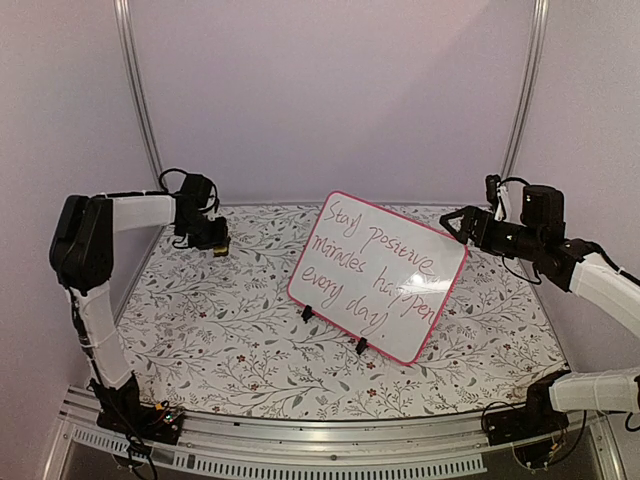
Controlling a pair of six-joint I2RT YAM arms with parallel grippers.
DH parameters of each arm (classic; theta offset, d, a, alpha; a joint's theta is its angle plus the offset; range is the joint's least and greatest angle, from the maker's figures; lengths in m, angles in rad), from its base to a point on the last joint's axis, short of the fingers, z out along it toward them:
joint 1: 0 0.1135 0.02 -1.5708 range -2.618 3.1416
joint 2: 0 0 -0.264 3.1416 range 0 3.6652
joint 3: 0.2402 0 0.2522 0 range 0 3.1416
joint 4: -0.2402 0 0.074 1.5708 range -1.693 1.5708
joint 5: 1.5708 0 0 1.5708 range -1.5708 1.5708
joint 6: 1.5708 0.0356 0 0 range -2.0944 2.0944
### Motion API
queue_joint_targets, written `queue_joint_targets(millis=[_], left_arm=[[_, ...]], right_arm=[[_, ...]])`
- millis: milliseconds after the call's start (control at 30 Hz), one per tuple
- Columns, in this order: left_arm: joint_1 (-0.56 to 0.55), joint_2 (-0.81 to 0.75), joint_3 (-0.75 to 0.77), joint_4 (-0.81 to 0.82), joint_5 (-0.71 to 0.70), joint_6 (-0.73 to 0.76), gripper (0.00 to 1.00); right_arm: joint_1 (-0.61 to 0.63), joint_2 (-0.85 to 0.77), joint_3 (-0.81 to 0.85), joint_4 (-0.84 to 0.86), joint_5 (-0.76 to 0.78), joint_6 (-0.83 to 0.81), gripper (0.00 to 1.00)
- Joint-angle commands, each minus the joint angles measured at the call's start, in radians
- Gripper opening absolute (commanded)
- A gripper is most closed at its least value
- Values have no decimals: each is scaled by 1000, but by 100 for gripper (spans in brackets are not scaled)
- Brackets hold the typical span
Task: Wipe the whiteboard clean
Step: Pick up the whiteboard eraser from the corner of the board, then hold the whiteboard at the whiteboard stand.
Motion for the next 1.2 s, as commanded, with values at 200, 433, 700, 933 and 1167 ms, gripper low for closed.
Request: queue_joint_targets(millis=[200,433,700,933,1167], left_arm=[[-162,-220,-6,187,260,99,13],[-304,-174,94,339,368,88,14],[-369,-100,83,537,449,95,12],[-392,-83,63,530,506,30,6],[-449,-119,55,470,446,109,6]], right_arm=[[1,-43,28,-29,49,-11,99],[-6,-60,-177,275,9,1,99],[-9,-51,-320,516,-89,-17,95],[-9,-8,-384,678,-183,41,83],[-10,18,-369,744,-263,64,61]])
